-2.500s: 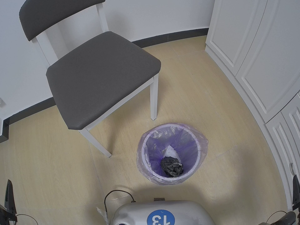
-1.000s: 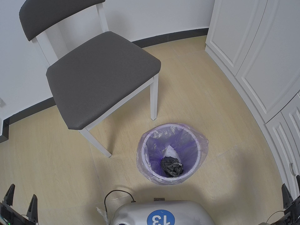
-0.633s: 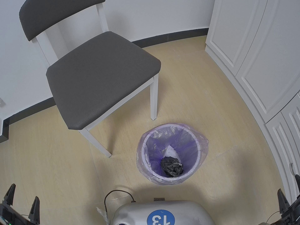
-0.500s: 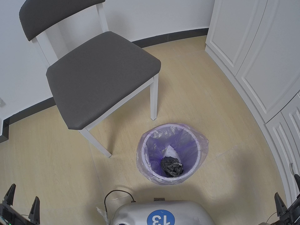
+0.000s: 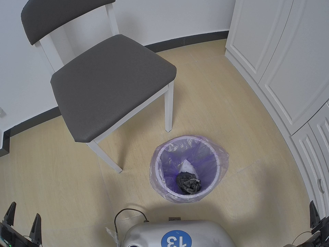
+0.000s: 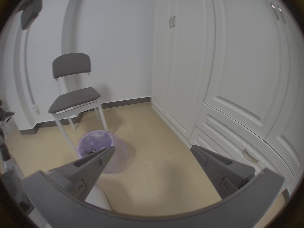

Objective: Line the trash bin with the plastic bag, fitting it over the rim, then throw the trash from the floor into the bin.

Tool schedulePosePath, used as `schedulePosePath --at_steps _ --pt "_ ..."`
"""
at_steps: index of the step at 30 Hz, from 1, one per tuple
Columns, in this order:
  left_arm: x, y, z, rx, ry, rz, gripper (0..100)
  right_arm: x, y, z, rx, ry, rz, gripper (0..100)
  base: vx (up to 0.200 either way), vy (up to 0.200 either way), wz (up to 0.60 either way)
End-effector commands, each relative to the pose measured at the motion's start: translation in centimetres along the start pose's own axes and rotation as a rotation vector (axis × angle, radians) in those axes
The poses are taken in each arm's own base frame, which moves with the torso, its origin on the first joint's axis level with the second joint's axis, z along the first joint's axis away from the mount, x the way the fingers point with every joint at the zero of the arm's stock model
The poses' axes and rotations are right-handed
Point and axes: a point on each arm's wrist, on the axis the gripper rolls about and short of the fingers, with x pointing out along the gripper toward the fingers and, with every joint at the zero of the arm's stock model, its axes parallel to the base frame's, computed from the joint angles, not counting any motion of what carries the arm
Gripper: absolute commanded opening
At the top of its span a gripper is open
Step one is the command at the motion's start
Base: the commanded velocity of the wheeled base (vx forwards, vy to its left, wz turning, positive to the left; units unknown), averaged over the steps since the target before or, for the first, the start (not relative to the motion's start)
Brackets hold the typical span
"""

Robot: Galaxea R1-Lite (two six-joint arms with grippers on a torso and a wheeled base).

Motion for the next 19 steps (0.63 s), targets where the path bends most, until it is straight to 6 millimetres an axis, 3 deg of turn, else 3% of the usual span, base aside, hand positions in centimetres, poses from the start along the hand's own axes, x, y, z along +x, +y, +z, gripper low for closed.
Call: schedulePosePath --at_steps 1,7,19 --pt "0.02 0.01 -0.52 0.004 0.003 0.001 100 0.02 0.08 -0.56 -0.001 0.007 0.028 100 0.000 0.000 0.00" --pt "0.02 0.01 -0.52 0.004 0.003 0.001 100 0.03 0.01 -0.49 0.068 0.003 -0.003 100 0.000 0.000 0.00" --pt "0.02 0.01 -0.52 0.005 0.003 0.001 100 0.02 0.04 -0.53 0.040 0.005 0.007 100 0.000 0.000 0.00"
